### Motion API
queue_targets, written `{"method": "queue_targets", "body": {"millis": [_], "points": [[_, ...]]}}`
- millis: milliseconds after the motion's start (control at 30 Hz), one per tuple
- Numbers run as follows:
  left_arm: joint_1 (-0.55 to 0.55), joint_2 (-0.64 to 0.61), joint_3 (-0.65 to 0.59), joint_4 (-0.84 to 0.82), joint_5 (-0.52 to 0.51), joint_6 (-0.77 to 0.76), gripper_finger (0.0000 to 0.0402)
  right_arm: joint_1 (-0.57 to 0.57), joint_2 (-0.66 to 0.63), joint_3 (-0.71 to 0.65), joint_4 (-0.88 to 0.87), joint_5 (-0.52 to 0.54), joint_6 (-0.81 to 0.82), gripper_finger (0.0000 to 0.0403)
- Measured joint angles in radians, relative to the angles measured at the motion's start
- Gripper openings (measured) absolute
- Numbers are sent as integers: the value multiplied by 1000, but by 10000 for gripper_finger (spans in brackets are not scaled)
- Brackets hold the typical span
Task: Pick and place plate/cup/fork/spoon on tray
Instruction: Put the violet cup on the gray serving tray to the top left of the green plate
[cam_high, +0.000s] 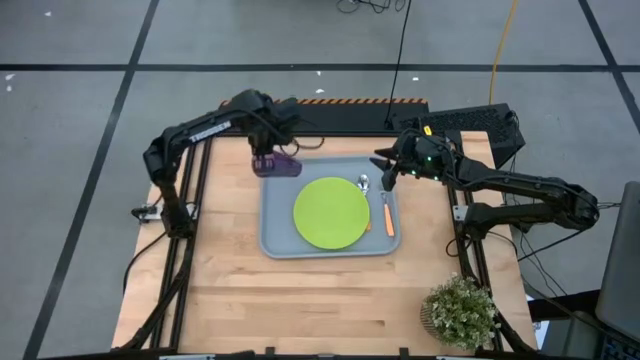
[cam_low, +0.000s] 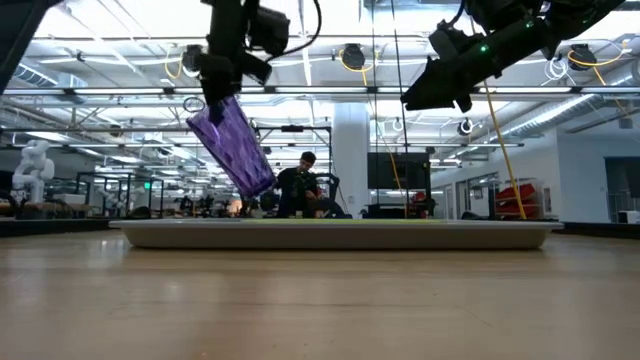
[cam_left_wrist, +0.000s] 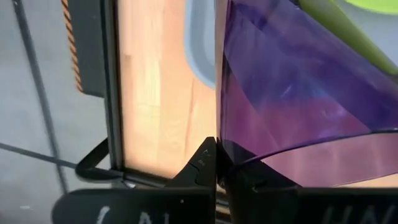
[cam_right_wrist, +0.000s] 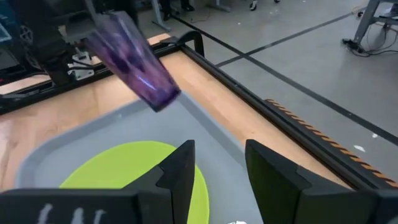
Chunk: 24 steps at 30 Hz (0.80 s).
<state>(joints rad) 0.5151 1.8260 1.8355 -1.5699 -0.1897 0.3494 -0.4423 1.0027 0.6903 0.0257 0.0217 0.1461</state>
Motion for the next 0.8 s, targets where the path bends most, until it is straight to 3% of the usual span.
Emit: {"method": "queue_targets", "body": {"millis": [333, 800], "points": [[116, 67, 7, -3, 62, -13, 9, 0, 0, 0, 0, -24, -6, 134], [86, 59, 7, -1, 164, -268, 9, 0, 0, 0, 8, -25, -2, 134]]}}
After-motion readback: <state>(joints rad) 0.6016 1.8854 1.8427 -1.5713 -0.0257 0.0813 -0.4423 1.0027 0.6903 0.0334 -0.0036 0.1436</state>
